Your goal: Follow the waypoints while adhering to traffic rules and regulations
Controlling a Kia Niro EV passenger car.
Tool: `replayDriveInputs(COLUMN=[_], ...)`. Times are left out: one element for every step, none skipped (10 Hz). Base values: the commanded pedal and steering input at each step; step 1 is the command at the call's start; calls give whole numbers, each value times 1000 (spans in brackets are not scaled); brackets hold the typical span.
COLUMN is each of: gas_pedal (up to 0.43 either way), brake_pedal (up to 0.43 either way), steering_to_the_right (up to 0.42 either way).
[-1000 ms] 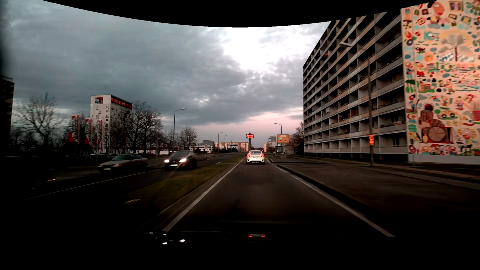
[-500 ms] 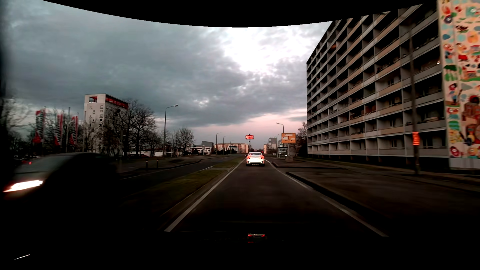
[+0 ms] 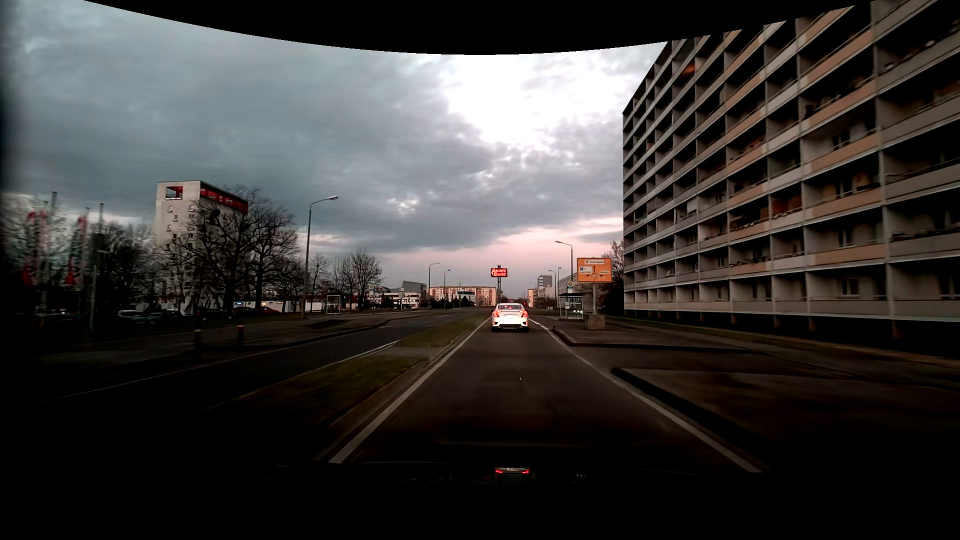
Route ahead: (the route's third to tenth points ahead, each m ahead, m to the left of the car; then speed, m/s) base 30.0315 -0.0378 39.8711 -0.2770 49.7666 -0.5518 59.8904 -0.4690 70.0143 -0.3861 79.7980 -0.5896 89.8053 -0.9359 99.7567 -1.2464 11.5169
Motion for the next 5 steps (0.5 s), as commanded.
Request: replayDriveInputs(gas_pedal=[47,47,47,47,47], brake_pedal=[0,0,0,0,0], steering_to_the_right=[-1,-1,-1,-1,-1])
